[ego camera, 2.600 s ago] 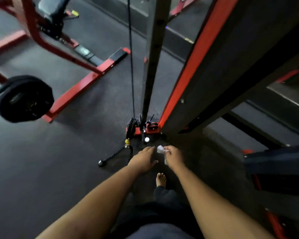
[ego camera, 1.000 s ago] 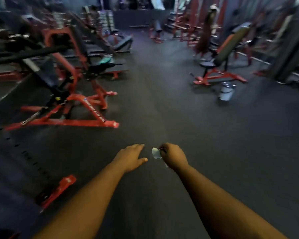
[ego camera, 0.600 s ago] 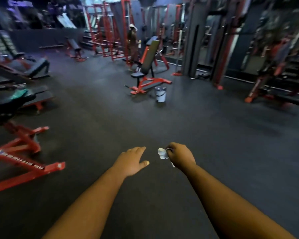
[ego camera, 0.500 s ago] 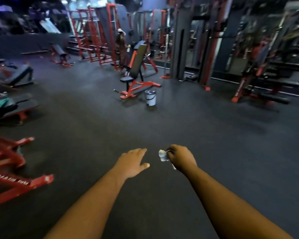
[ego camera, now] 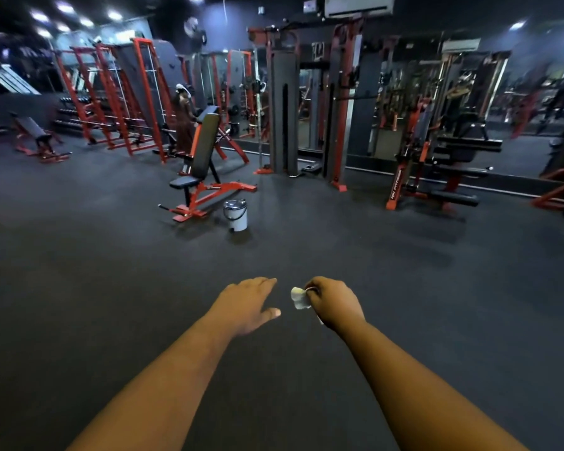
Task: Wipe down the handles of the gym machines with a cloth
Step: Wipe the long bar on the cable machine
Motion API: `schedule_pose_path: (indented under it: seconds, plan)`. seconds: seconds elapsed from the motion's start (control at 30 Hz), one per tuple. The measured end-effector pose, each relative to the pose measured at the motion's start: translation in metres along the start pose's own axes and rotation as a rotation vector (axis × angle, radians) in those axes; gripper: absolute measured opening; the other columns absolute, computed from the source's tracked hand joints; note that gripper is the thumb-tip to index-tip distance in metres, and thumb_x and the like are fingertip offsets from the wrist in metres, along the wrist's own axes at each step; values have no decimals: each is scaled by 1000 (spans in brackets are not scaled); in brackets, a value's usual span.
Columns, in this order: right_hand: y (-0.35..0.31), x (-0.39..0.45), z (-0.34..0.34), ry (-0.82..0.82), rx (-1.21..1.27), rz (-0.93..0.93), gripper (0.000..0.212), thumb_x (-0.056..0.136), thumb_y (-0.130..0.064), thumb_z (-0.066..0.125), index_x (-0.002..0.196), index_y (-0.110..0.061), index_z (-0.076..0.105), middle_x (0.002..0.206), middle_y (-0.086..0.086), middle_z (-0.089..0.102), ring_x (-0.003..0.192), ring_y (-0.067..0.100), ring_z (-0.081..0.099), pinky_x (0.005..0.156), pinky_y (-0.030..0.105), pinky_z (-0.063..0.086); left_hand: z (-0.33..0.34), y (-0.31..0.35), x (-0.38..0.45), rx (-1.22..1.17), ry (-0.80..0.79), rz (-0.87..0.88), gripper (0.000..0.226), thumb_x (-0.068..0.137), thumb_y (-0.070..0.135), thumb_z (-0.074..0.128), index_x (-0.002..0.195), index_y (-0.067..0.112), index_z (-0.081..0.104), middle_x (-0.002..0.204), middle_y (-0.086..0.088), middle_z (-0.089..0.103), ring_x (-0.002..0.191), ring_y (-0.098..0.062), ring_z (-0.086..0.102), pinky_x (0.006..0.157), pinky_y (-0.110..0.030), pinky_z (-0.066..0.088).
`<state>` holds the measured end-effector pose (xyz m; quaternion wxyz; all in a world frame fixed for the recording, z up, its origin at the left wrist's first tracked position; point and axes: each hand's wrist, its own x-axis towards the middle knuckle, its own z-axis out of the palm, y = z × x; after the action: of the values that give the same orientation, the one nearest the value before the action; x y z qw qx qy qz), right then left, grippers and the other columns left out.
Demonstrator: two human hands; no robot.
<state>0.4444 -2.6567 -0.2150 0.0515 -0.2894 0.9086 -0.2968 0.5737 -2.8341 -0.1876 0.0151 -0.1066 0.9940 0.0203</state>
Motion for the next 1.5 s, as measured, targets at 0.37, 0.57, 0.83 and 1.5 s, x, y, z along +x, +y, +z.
schedule_pose_path:
  seconds: [0.37,0.57,0.83,1.5]
  plan:
    - [2,142,15,5,-70,36,25,101,-31,45,114,-33,67,104,-5,72,82,13,65,74,36,60,5,-61,138,-98,-64,45,83,100,60,52,164,26,13,169,2,25,153,-21,28,119,-46,33]
    - [-17,226,38,40,-95,93,26,99,-31,44,109,-35,68,100,-7,71,80,12,65,72,36,60,5,-125,223,-231,-79,58,84,98,61,55,164,29,15,168,2,26,151,-22,31,117,-45,36]
    - [-23,324,41,69,-106,168,27,99,-30,44,109,-35,68,100,-5,71,78,13,65,72,37,60,-8,-178,335,-300,-114,84,85,96,63,57,163,30,18,167,2,30,150,-22,34,117,-46,38]
    - [114,631,-15,88,8,168,20,99,-32,50,105,-38,67,95,-10,69,79,9,65,73,36,60,-27,-153,658,-142,-119,128,83,97,60,56,164,29,16,168,2,27,151,-23,32,117,-46,38]
